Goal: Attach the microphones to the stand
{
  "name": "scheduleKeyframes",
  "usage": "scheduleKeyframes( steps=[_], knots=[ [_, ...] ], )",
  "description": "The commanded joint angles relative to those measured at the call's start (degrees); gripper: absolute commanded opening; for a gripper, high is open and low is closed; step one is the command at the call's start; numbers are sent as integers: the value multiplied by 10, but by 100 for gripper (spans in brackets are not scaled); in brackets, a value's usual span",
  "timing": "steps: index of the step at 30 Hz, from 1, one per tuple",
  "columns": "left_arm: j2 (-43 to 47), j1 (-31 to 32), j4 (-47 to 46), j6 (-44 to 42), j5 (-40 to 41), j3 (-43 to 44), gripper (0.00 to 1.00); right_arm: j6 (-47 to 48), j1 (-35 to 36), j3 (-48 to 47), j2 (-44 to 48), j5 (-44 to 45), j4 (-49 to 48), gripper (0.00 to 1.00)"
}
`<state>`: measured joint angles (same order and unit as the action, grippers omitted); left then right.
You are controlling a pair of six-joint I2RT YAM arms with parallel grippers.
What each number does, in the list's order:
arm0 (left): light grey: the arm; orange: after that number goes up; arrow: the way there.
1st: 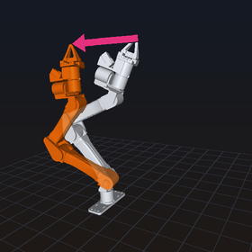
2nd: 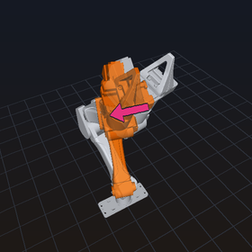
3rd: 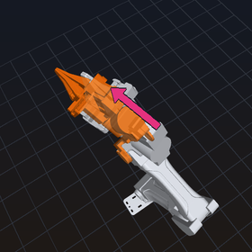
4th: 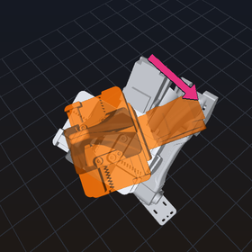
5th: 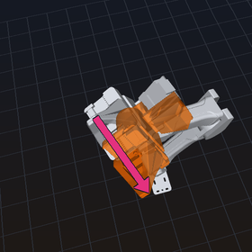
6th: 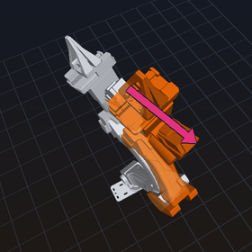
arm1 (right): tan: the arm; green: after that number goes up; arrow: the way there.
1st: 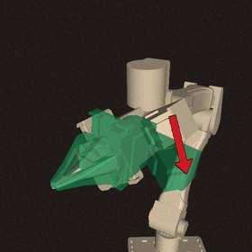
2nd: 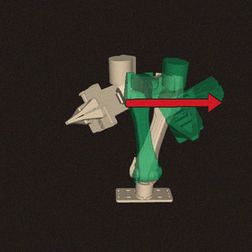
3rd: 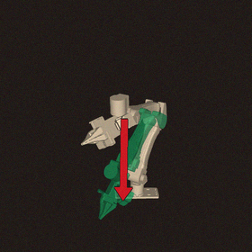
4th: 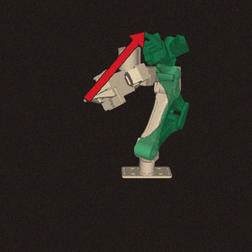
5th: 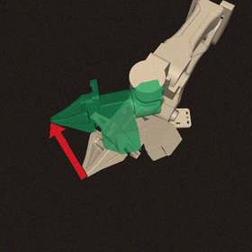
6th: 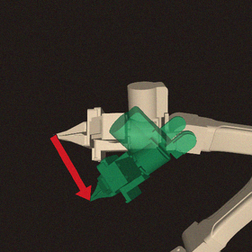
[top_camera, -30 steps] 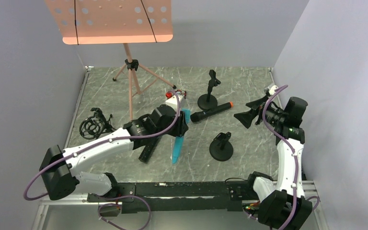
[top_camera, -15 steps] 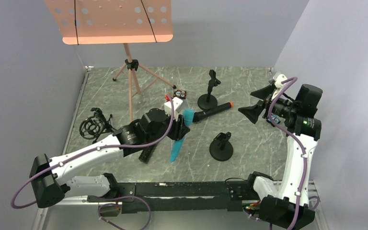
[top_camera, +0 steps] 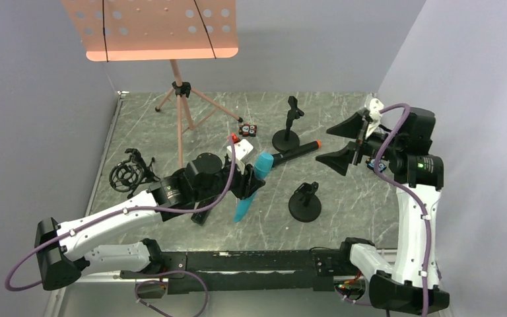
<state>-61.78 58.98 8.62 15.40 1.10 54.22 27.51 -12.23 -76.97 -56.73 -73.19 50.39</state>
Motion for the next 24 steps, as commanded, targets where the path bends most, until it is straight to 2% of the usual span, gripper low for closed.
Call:
scheduleKeyframes(
  steps=[1, 11, 18, 24],
  knots=[
    [20, 12, -35, -24, -20, 20, 0, -20, 72, -20, -3, 31, 0, 100],
    [44, 22, -77, -48, -46, -11, 0, -106, 143, -30, -17, -15, -48, 100],
    [37, 24, -97, -54, -72, -8, 0, -221, 215, 25, -9, -29, -165, 100],
    [15, 28, -122, -50, -101, 8, 0, -266, 263, 58, -26, -18, -221, 100]
  ],
)
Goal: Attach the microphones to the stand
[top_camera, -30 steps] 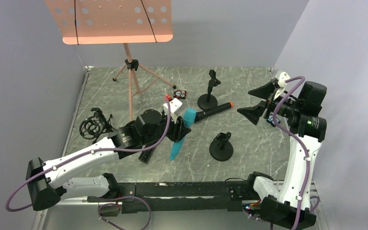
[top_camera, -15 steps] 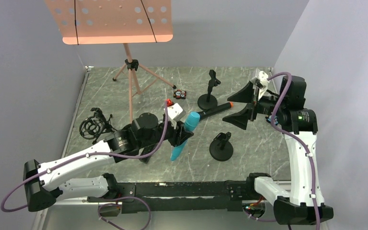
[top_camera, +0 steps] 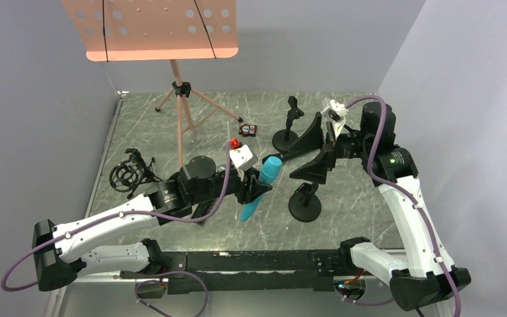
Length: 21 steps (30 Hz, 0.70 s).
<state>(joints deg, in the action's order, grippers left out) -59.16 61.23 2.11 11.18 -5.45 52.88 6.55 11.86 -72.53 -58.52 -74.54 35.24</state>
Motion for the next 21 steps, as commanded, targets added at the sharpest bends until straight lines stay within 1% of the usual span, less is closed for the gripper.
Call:
scheduleKeyframes(
  steps=[1, 3, 11, 17, 21],
  knots=[
    [-15, 6, -65, -6, -40, 23, 0, -61, 29, 18, -10, -1, -77, 100],
    [-24, 7, -76, -3, -47, 27, 0, -64, 40, 29, -12, 3, -90, 100],
    [-55, 10, -94, 2, -59, 50, 0, -137, 66, 93, -12, 9, -166, 100],
    [-73, 10, -99, 2, -54, 64, 0, -136, 82, 99, -17, 16, -166, 99],
    [-85, 10, -101, 3, -57, 70, 0, -136, 90, 99, -22, 23, -166, 98]
  ],
)
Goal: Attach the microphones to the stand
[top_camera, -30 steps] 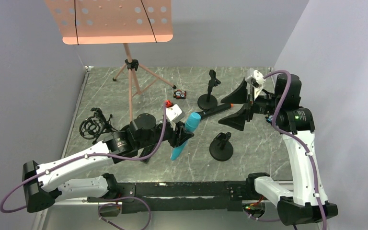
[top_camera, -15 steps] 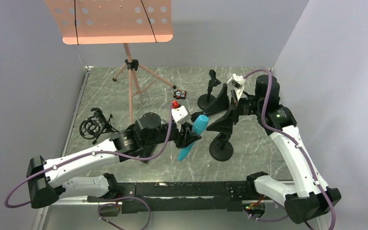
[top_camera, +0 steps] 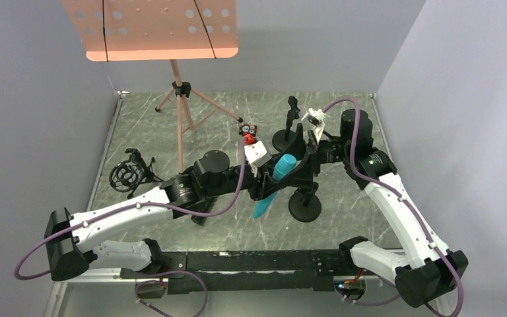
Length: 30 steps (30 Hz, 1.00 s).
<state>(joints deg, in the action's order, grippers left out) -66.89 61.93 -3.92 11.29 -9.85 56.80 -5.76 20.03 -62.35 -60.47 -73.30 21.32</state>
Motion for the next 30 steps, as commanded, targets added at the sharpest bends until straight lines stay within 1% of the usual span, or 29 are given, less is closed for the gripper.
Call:
scheduleKeyframes(
  steps=[1, 4, 7, 9, 11, 15, 16, 17, 21, 24, 25, 28, 30],
  knots=[
    [-9, 3, -43, 3, -14, 30, 0, -13, 9, -4, -4, 12, -25, 97],
    [-17, 3, -52, 10, -17, 32, 0, -13, 13, -8, -6, 17, -22, 91],
    [-22, 3, -50, 17, -23, 35, 0, -18, 13, -4, -4, 13, -32, 83],
    [-21, 4, -57, 21, -25, 27, 0, -23, 13, -5, -5, 9, -36, 73],
    [-18, 4, -74, 23, -24, 16, 0, -23, 14, -6, -8, 8, -35, 60],
    [-19, 4, -71, 23, -30, 20, 0, -16, 14, -5, -11, 14, -34, 25],
    [-19, 4, -70, 24, -30, 20, 0, -12, 14, -6, -12, 16, -33, 20],
    [-19, 4, -70, 25, -30, 20, 0, -9, 14, -8, -12, 17, -29, 17],
    [-11, 4, -80, 28, -24, 9, 0, 11, 14, -11, -11, 26, -14, 16],
    [-4, 3, -87, 31, -20, -6, 0, 11, 14, -8, -12, 34, -16, 19],
    [-4, 4, -89, 32, -19, -10, 0, 11, 13, -9, -14, 37, -13, 22],
    [-8, 4, -90, 34, -20, -14, 0, 18, 13, -14, -13, 43, -3, 33],
    [-11, 3, -91, 35, -20, -14, 0, 17, 13, -13, -10, 42, -4, 39]
  ],
)
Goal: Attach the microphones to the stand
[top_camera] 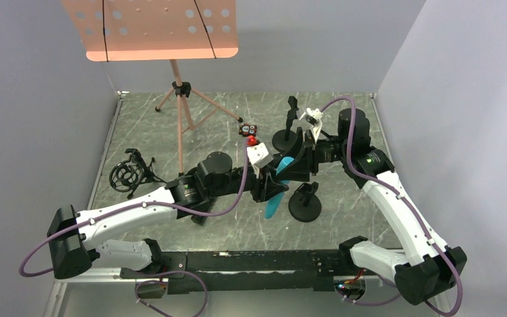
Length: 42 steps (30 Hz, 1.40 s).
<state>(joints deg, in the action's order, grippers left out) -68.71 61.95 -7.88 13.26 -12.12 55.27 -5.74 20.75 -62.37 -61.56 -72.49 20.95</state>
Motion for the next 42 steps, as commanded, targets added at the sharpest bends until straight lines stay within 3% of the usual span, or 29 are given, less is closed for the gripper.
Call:
scheduleKeyframes(
  steps=[1, 4, 10, 16, 19, 22, 24, 30, 36, 42],
  knots=[
    [6, 3, -51, 16, 2, 2, 0, 15, 5, -11, 1, 32, -2, 42],
    [5, 3, -50, 15, 5, 4, 0, 10, 5, -5, 1, 27, -12, 56],
    [5, 3, -46, 13, 5, 10, 0, 14, 5, -5, -4, 26, -11, 56],
    [6, 2, -54, 26, 9, 4, 1, 42, 1, -15, 7, 28, 12, 22],
    [13, 0, -68, 39, 13, -6, 21, 43, -9, -18, 14, 29, 16, 13],
    [18, -2, -70, 52, 8, -13, 51, 22, -28, -16, 23, 30, -1, 9],
    [21, -3, -69, 55, 2, -20, 65, 2, -45, -9, 31, 26, -21, 8],
    [52, -3, -88, 53, -14, -64, 83, -16, -90, -6, 54, 18, -26, 7],
    [137, -3, -86, 50, 8, -142, 85, -35, -162, -2, 108, -7, -17, 7],
    [198, -3, -88, 26, 0, -209, 74, -80, -243, -20, 138, -34, -20, 7]
  ],
)
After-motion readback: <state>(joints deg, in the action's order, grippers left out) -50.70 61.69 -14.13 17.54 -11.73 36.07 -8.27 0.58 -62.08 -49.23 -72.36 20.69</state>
